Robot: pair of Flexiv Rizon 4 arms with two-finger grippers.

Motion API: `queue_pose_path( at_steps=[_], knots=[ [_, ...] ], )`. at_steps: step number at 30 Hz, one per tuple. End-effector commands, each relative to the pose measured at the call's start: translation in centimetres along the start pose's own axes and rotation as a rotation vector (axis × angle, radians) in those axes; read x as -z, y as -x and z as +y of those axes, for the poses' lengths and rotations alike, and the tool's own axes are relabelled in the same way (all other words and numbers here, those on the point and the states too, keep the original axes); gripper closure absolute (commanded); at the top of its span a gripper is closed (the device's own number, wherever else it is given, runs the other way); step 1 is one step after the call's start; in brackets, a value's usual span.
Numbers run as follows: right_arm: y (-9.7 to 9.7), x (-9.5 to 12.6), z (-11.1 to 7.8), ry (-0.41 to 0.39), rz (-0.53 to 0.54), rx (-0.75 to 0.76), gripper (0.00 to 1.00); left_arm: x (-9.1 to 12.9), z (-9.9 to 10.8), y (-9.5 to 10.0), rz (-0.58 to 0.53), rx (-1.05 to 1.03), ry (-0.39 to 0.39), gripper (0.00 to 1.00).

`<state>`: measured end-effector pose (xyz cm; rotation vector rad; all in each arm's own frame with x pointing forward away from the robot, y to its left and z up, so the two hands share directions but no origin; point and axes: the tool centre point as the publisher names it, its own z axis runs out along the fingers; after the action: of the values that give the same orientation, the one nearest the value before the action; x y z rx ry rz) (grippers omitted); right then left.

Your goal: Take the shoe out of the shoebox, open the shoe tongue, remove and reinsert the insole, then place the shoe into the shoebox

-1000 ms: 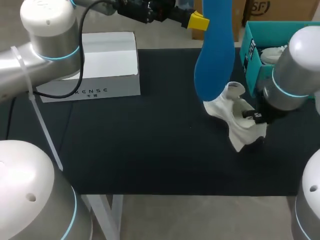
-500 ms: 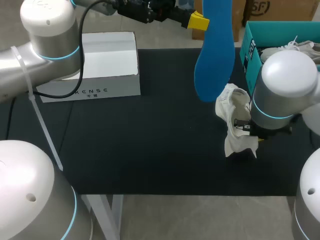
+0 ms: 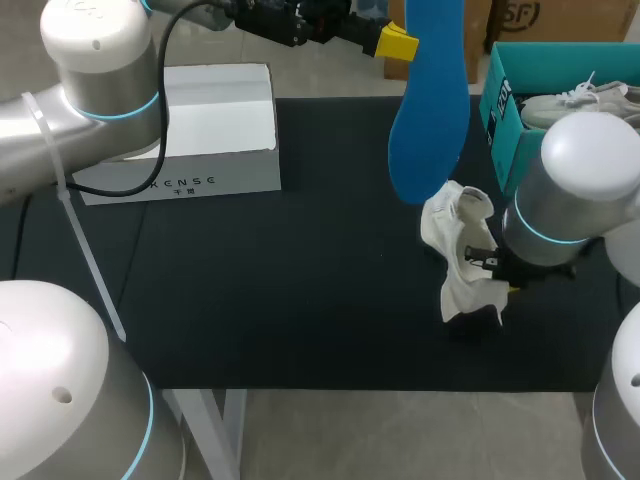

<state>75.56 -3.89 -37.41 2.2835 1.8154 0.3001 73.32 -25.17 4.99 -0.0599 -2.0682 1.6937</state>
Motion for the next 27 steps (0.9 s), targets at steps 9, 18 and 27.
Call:
queue_pose_path(
  at_steps=[9,18,27],
  knots=[
    [-1.4,-2.3,-0.9,-0.010,-0.065,0.032,0.49,0.0,0.0,0.1,0.001,0.000,0.003,1.00],
    [0.7,3.2,0.8,0.067,-0.009,-0.013,0.00,0.0,0.0,0.1,0.001,0.000,0.003,1.00],
    [4.0,8.1,3.8,0.085,0.108,-0.056,0.00,0.0,0.0,0.1,0.001,0.000,0.003,1.00]
  ],
)
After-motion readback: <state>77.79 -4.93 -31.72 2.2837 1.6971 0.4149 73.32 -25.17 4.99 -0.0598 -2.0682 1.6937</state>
